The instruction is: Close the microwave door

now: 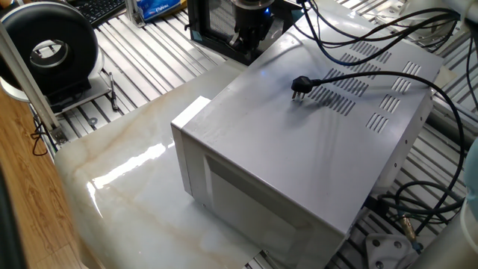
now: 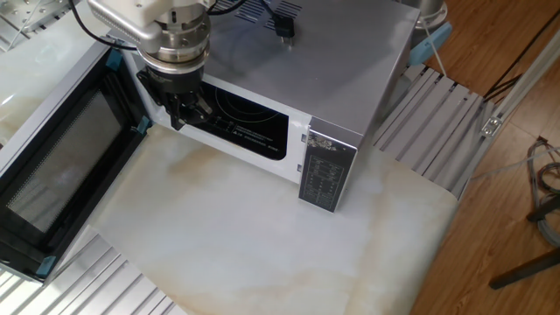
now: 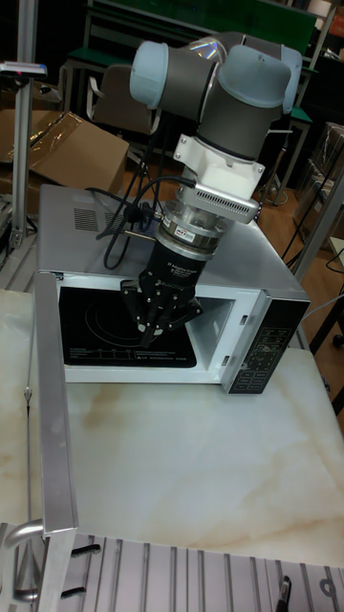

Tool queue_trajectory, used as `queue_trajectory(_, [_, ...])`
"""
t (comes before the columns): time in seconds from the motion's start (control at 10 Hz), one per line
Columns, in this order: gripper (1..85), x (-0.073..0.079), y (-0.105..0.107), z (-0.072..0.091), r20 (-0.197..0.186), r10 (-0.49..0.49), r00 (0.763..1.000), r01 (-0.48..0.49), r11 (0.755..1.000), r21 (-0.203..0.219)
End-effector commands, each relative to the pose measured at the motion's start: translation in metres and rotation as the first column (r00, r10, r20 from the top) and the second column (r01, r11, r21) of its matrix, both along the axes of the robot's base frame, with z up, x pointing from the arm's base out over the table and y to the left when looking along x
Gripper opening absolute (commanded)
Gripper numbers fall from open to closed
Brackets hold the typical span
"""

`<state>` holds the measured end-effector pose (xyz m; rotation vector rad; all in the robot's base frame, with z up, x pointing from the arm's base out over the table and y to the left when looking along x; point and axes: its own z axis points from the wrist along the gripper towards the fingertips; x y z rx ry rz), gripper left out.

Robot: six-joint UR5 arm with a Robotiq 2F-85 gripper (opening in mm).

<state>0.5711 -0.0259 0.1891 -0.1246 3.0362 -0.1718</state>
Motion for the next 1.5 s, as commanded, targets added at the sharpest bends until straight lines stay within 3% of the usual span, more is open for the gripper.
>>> queue_trajectory(0.0, [1.0,-0.011,0.013,-0.001,-0.039,-0.045,0.998,0.047,0.997,0.057])
queue_trajectory(0.1, [1.0,-0.016,0.019,-0.002,-0.062,-0.042,0.997,0.047,0.996,0.078])
queue_trajectory(0.2, [1.0,-0.014,0.030,-0.002,-0.056,-0.056,0.997,0.062,0.990,0.123])
queue_trajectory(0.3, [1.0,-0.013,0.033,-0.002,-0.051,-0.071,0.996,0.077,0.988,0.135])
queue_trajectory(0.5, [1.0,-0.009,0.026,-0.001,-0.033,-0.088,0.996,0.092,0.990,0.110])
queue_trajectory(0.6, [1.0,-0.007,0.027,-0.001,-0.026,-0.085,0.996,0.088,0.990,0.115])
queue_trajectory(0.7, [1.0,-0.007,0.035,-0.001,-0.031,-0.089,0.996,0.092,0.985,0.147])
queue_trajectory(0.9, [1.0,-0.003,0.026,-0.001,-0.011,-0.050,0.999,0.051,0.993,0.107])
queue_trajectory(1.1, [1.0,0.000,0.021,-0.003,-0.029,-0.028,0.999,0.030,0.995,0.098])
queue_trajectory(1.4, [1.0,0.033,-0.007,-0.008,-0.055,0.039,0.998,-0.034,0.995,0.094])
